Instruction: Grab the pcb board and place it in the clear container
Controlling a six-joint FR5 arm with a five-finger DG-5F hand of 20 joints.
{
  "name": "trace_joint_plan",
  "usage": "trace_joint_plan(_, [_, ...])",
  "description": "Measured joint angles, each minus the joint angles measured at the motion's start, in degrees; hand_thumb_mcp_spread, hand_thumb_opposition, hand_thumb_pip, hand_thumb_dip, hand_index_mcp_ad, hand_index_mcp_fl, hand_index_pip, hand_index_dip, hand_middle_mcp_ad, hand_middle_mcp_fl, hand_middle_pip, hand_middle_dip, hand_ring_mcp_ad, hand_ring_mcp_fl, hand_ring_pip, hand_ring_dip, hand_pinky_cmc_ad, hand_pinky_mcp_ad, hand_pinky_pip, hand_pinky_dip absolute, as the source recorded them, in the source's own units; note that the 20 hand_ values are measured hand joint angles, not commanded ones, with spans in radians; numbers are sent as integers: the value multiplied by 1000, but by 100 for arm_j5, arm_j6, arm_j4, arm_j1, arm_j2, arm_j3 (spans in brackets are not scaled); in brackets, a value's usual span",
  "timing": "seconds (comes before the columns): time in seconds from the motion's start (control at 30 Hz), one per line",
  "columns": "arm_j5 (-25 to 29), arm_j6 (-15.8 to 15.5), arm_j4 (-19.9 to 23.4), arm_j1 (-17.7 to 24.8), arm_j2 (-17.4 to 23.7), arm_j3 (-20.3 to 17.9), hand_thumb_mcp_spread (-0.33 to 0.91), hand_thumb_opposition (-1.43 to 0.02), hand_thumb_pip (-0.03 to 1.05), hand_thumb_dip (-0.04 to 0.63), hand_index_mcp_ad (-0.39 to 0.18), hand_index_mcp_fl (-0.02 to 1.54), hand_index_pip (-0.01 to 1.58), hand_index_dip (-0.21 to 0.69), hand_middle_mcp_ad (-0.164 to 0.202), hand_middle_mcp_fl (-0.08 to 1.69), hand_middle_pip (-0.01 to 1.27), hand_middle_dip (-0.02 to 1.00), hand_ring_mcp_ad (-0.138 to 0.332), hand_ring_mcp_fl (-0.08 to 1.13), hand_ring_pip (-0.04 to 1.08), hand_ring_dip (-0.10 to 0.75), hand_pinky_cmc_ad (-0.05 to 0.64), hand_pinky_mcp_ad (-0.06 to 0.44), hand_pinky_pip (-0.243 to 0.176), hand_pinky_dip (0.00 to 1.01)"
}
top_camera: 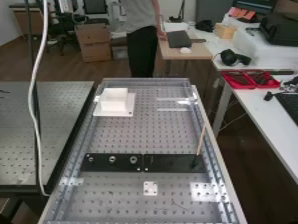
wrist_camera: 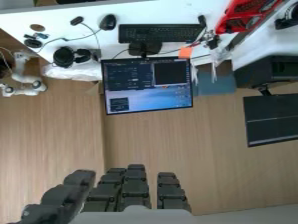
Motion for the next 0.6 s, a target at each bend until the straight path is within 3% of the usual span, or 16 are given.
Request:
trace_joint_plan(0.13, [-7,9,-13,-4,-6,12,0,2,0,3,-47,3,7,16,51,3,19,26,2,0,12,14,51,33,-10,12])
trace_joint_plan(0.23, [-9,11,-18,-2,-7,18,75,-223,148,7,-37,5,19,19,51,5,73,26,0,0,24,12,63,54,-10,77])
trace_joint_plan(0.33, [-6,13,-20,2,-7,19,96,-456,164,7,5,5,56,45,54,0,112,26,75,0,70,-5,138,99,-37,206])
trace_joint_plan(0.43, [-4,21,-18,1,-7,19,91,-620,164,7,38,24,70,65,70,2,126,24,143,35,84,-17,215,152,-73,274])
trace_joint_plan(0.5, [-7,27,-13,1,-7,16,91,-682,166,7,56,24,73,75,101,12,138,26,169,44,84,-17,250,183,-75,307])
trace_joint_plan(0.6, [-12,28,-7,-2,-5,12,93,-744,169,7,72,42,87,73,115,17,155,26,187,54,87,-17,265,199,-91,339])
